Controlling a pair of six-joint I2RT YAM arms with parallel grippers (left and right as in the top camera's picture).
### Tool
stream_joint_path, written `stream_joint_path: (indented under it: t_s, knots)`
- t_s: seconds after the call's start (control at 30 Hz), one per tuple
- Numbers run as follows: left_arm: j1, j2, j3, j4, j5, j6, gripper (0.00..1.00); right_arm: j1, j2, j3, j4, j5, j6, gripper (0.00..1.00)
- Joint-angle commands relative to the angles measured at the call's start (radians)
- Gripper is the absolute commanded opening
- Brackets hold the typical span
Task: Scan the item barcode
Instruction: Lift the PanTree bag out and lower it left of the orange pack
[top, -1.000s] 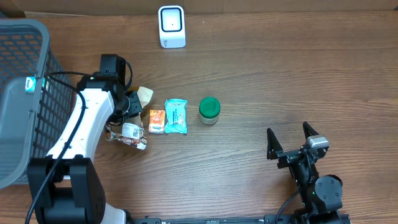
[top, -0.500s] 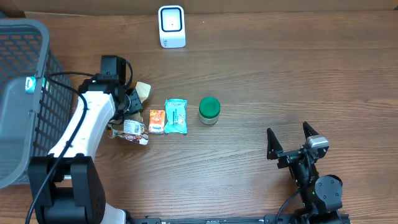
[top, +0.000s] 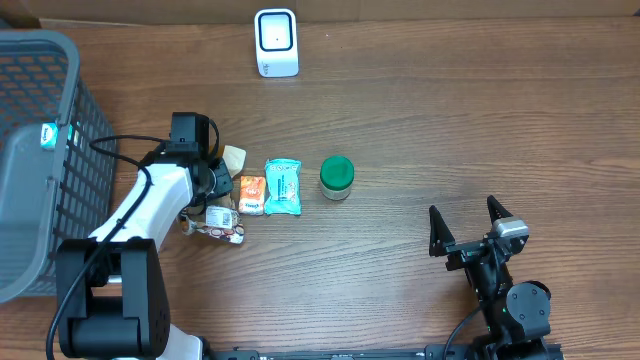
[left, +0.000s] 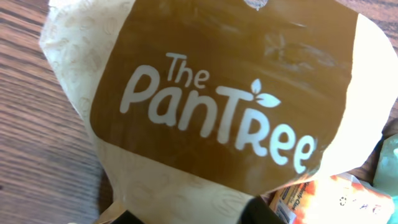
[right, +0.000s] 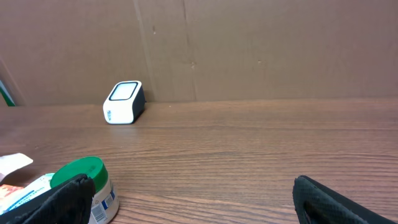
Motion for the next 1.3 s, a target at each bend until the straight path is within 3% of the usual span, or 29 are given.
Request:
stream_joint_path:
  t_s: [0.0,0.6,0.9,0.97,1.0,1.03,1.1,1.27]
  knots:
    - [-0.004,0.032,-0.04,0.027,0.036,0.002,0.09,-0.001,-0.011,-0.011,0.006,-0.005,-0.005,1.0]
    - [-0.176,0.073,-0.056,0.101,0.109,-0.063,0.1,-0.001,-0.011,-0.011,0.006,-0.005,-0.005,1.0]
    - [-0.182,0.073,-0.056,0.096,0.105,-0.085,0.12,-0.001,-0.011,-0.011,0.006,-0.005,-0.005,1.0]
    - [-0.181,0.073,-0.056,0.092,0.095,-0.084,0.23,-0.001,-0.011,-0.011,0.006,-0.005,-0.005,1.0]
    - [-0.181,0.073,-0.055,0.09,0.09,-0.083,0.34,-0.001,-0.011,-0.011,0.006,-0.005,-0.005,1.0]
    - [-0.181,0.072,-0.053,0.087,0.089,-0.077,0.51,-0.001,-0.011,-0.011,0.006,-0.005,-0.005,1.0]
    - [-0.181,0.07,-0.041,0.073,0.088,-0.07,1.0,-0.001,-0.011,-0.011,0.006,-0.005,-0.005,1.0]
    - [-0.18,0.047,0.061,-0.037,0.071,-0.018,1.0,-0.001,-0.011,-0.011,0.006,-0.005,-0.005,1.0]
